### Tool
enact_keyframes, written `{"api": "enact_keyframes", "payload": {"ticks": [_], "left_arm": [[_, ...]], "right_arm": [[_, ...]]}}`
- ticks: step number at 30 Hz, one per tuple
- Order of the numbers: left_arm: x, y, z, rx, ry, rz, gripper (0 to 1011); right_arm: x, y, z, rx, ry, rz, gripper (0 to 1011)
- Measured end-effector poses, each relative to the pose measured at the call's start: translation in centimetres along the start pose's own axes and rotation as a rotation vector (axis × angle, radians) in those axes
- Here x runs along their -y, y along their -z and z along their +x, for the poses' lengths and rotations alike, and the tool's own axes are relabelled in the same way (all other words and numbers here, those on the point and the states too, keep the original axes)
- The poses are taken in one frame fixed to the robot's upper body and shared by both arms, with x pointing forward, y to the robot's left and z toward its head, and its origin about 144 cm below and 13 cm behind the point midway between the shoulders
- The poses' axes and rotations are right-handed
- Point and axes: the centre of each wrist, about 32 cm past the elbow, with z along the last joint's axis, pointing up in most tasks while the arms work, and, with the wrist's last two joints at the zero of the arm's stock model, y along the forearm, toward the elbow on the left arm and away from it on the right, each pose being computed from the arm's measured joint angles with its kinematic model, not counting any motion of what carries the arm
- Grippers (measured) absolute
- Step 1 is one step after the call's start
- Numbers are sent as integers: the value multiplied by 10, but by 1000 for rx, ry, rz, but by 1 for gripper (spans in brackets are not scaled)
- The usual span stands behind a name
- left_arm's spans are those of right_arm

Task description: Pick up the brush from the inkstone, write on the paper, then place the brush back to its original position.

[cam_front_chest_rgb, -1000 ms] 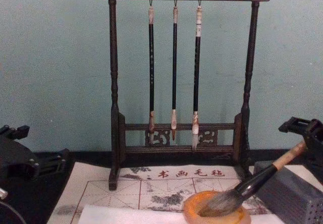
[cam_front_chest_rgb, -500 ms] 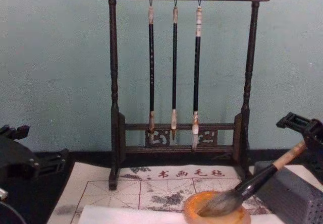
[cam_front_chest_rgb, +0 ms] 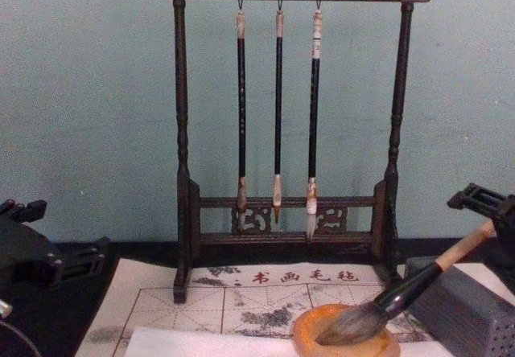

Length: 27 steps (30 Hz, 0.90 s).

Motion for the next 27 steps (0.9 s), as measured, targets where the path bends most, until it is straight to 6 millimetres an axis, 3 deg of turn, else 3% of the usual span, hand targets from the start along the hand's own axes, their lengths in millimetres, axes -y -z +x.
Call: {"api": "enact_keyframes", "payload": {"ticks": [13,23,24,27], "left_arm": [[0,0,0,0,0,0,1001],[0,0,0,0,0,0,1001],[0,0,0,0,0,0,1001],[0,0,0,0,0,0,1001]], "right_arm": [[40,7,5,19,-31,-8,1000],[60,19,6,230,-58,26,1000],[62,24,7,336,-42,32,1000],[63,27,8,418,-24,35,1000]]}}
